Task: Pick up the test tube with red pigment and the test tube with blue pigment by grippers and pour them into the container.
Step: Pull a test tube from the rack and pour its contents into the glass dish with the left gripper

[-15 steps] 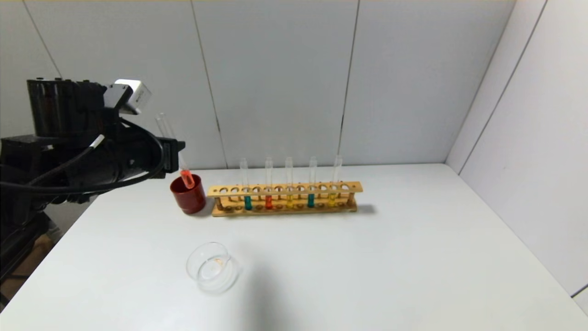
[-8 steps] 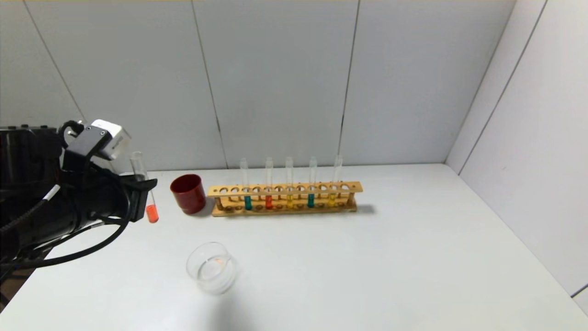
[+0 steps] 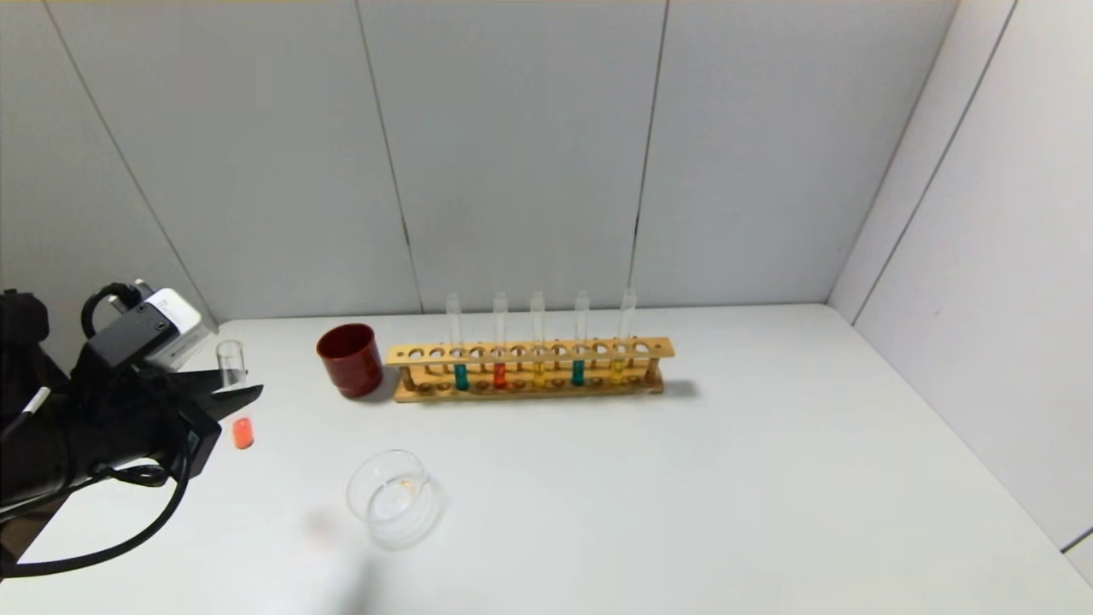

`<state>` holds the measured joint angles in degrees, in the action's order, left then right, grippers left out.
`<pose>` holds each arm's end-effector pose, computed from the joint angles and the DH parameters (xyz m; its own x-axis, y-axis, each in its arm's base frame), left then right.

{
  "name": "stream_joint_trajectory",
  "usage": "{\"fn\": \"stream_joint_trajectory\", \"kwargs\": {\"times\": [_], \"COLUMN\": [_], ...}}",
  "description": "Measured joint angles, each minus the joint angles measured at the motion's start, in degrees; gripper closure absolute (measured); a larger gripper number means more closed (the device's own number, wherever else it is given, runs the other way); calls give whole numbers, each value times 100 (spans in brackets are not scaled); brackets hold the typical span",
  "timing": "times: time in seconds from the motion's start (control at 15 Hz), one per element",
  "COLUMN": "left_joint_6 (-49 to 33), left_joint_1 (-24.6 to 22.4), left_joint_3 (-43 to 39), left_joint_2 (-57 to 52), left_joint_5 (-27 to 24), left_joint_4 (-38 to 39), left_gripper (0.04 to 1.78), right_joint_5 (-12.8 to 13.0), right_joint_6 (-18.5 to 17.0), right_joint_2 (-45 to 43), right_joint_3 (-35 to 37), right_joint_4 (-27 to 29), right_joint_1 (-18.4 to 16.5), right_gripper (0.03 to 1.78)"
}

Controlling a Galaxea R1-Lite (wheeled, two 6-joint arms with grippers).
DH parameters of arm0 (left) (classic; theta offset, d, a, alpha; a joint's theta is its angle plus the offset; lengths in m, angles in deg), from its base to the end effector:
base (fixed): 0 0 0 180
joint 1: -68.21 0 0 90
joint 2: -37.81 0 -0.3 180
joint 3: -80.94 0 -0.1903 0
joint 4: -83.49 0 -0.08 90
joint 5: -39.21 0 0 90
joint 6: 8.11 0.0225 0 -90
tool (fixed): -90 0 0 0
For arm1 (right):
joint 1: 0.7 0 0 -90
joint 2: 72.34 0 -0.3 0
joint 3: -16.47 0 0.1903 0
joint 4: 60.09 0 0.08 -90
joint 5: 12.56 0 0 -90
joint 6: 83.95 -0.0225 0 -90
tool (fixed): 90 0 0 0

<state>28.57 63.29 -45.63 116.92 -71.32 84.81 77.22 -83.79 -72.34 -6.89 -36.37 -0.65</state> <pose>0.2068 0.0099 0.1704 0.8800 -0.2762 -0.3863 0.4363 0.7914 0.4282 -0.0228 0.0001 0.0748 1.0000 0.0047 -0.0063 -0.0047 1.0000 -0.0028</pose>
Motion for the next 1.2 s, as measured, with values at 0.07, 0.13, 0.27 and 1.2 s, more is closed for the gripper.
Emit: {"fn": "stream_joint_trajectory", "kwargs": {"times": [0.07, 0.13, 0.27, 1.2], "left_joint_6": [286, 507, 998, 4033], "left_joint_1": [-69, -107, -155, -183], "left_joint_3": [-5, -7, 20, -35], "left_joint_2": [24, 55, 132, 887], "left_joint_5": [-262, -328, -249, 63], "left_joint_4": [-35, -52, -68, 9], "left_gripper": [150, 150, 150, 150], "right_joint_5": [0, -5, -2, 0], "right_joint_6": [0, 0, -2, 0], "right_joint_2": [0, 0, 0, 0], "right_joint_3": [0, 0, 0, 0], "right_joint_4": [0, 0, 0, -2], "right_joint_1": [0, 0, 2, 2], "right_gripper": [6, 6, 6, 6]}}
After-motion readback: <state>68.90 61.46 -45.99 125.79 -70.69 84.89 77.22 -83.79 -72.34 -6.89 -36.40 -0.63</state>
